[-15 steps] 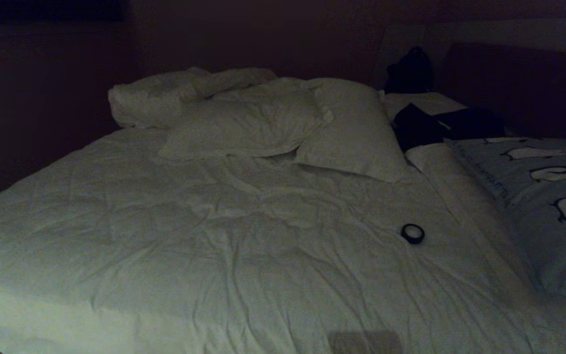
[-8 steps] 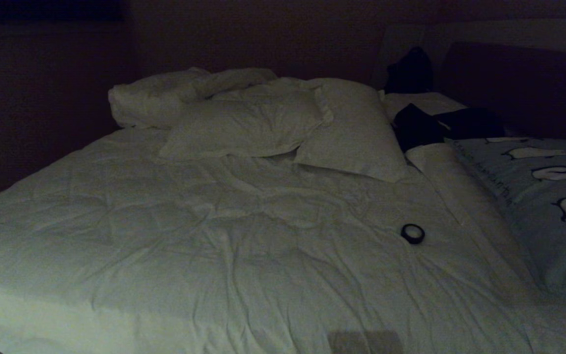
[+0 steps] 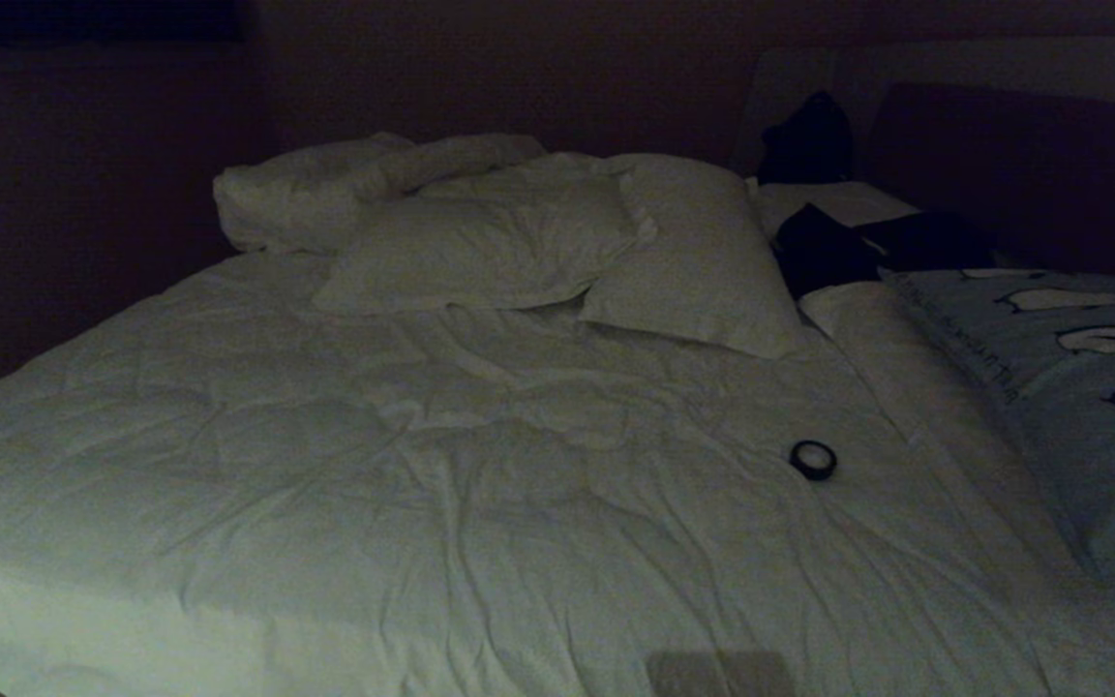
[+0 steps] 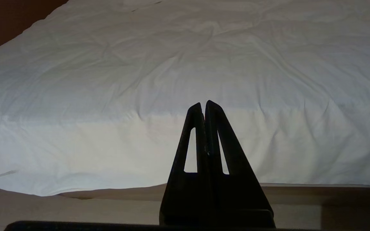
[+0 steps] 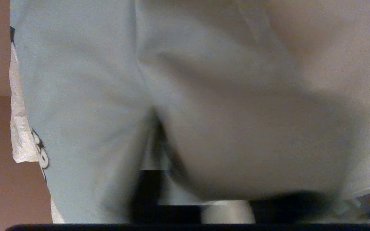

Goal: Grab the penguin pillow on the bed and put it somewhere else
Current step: Place the pillow at the bedside

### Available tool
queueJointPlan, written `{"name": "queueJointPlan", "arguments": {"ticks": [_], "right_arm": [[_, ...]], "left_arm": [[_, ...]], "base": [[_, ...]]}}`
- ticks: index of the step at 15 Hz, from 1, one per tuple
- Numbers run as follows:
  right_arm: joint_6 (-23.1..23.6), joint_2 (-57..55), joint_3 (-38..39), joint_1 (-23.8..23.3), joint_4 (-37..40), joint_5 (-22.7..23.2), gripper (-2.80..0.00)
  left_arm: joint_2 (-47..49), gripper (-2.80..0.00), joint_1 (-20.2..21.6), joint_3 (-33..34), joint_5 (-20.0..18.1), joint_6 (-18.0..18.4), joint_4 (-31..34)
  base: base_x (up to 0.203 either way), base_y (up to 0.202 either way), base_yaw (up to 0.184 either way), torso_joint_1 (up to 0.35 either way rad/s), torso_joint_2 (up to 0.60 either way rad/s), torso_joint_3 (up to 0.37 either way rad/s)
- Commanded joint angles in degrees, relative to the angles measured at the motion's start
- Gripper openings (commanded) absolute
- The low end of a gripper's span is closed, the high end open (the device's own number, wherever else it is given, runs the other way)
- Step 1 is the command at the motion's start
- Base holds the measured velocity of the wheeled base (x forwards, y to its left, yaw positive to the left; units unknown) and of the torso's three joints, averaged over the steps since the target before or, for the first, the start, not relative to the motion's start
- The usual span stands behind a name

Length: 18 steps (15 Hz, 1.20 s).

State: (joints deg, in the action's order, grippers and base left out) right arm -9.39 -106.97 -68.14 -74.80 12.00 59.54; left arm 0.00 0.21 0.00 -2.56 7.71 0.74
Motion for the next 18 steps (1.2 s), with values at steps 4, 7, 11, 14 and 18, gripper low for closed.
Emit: {"name": "queueJointPlan", "arguments": {"ticks": [4, 7, 11, 14, 18], "right_arm": [[-9.27, -0.55, -8.25, 0.00, 0.77, 0.24, -2.80], [-13.54, -0.43, -12.45, 0.00, 0.83, 0.06, -2.80], [-13.45, -1.52, -11.99, 0.00, 0.73, -0.30, -2.80], [-13.24, -3.67, -11.83, 0.00, 0.75, -1.11, -2.80], [-12.41, -4.21, -12.19, 0.09, 0.57, -2.32, -2.80]], "left_arm": [[-0.09, -2.80, 0.06, 0.09, 0.01, 0.02, -0.04], [-0.09, -2.80, 0.06, 0.09, -0.08, 0.02, -0.01], [-0.09, -2.80, 0.06, 0.09, 0.01, 0.02, 0.05], [-0.09, -2.80, 0.06, 0.09, 0.01, 0.02, 0.05], [-0.09, -2.80, 0.06, 0.09, 0.01, 0.02, 0.05]], "base": [[0.000, 0.000, 0.000, 0.000, 0.00, 0.000], [0.000, 0.000, 0.000, 0.000, 0.00, 0.000], [0.000, 0.000, 0.000, 0.000, 0.00, 0.000], [0.000, 0.000, 0.000, 0.000, 0.00, 0.000], [0.000, 0.000, 0.000, 0.000, 0.00, 0.000]]}}
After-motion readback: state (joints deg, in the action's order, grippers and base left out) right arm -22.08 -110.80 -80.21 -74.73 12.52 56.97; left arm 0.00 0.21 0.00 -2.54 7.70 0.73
